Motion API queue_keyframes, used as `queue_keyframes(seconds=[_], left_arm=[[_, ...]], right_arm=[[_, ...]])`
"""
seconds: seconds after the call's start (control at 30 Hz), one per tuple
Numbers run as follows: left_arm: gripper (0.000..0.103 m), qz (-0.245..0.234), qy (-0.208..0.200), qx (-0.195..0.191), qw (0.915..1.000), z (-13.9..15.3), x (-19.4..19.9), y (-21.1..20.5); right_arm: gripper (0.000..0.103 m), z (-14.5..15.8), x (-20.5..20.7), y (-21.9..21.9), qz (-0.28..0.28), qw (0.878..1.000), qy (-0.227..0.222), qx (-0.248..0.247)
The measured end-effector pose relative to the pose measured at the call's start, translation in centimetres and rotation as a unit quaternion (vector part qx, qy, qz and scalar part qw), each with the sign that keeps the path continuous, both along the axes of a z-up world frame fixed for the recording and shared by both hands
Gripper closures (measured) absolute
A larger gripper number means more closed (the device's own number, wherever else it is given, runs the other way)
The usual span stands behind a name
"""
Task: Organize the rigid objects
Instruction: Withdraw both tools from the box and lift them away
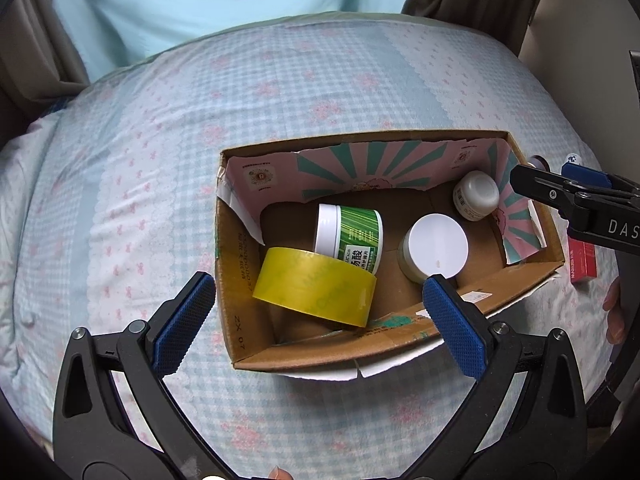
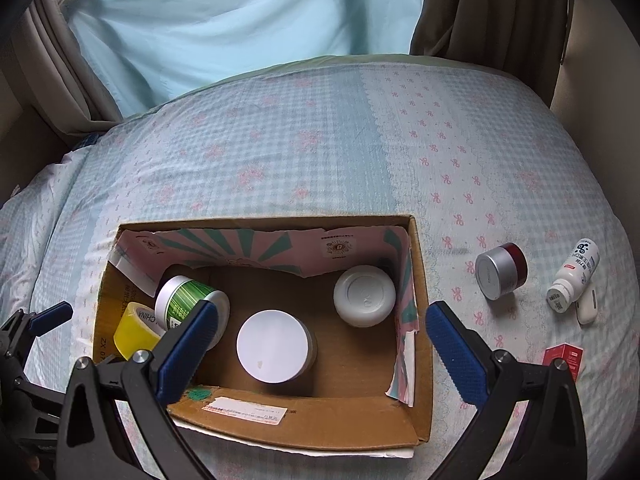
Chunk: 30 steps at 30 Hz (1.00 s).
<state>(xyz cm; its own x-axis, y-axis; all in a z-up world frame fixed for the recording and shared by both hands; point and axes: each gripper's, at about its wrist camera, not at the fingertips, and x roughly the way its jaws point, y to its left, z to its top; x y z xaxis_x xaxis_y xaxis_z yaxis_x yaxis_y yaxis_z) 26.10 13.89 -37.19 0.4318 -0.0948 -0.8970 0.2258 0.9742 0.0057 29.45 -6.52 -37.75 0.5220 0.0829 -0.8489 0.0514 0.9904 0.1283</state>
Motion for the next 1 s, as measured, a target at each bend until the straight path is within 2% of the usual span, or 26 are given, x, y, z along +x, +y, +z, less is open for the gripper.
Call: queue_keyframes(seconds=[0.2,0.3,0.43,0.6,0.7,0.83,0.93,1.0], left_arm=[[0.0,0.019,-0.006,0.002,0.9998,2.8,-2.4,-1.5],[0.0,0.032,-0.02,0.0,0.9993,5.0,-3.7,-2.6],[0.0,0.049,-0.018,0.009,0.9986,7.6,-5.1,-4.8],[0.0,0.047,-0.02,-0.018,0.9986,11.7,-6.2,-8.2],[0.0,0.024,-0.026,-0.019,0.9992,13.9,-5.8,-10.8],[0.0,-0.037,-0.041,-0.034,0.9979,17.1,-4.5,-14.7],[0.0,-0.107,-0.045,-0.034,0.9927,18.6,-3.1,-18.1],[0.0,-0.156,-0.049,-0.028,0.9861,19.2,-2.2,-20.6]], right_arm=[[0.0,3.1,-2.2,-1.2,0.013,1.0,-0.008,0.007],[0.0,5.3,-3.9,-2.6,0.017,1.0,-0.013,0.014],[0.0,7.9,-6.7,-5.3,0.021,1.0,-0.007,0.009],[0.0,10.7,-10.5,-10.0,0.002,1.0,0.022,-0.01],[0.0,12.5,-12.6,-12.7,-0.019,0.999,0.03,-0.022],[0.0,14.5,-15.0,-15.3,-0.061,0.997,0.026,-0.049],[0.0,15.3,-16.7,-16.9,-0.111,0.992,0.02,-0.05],[0.0,15.4,-17.6,-17.9,-0.149,0.988,0.023,-0.037]])
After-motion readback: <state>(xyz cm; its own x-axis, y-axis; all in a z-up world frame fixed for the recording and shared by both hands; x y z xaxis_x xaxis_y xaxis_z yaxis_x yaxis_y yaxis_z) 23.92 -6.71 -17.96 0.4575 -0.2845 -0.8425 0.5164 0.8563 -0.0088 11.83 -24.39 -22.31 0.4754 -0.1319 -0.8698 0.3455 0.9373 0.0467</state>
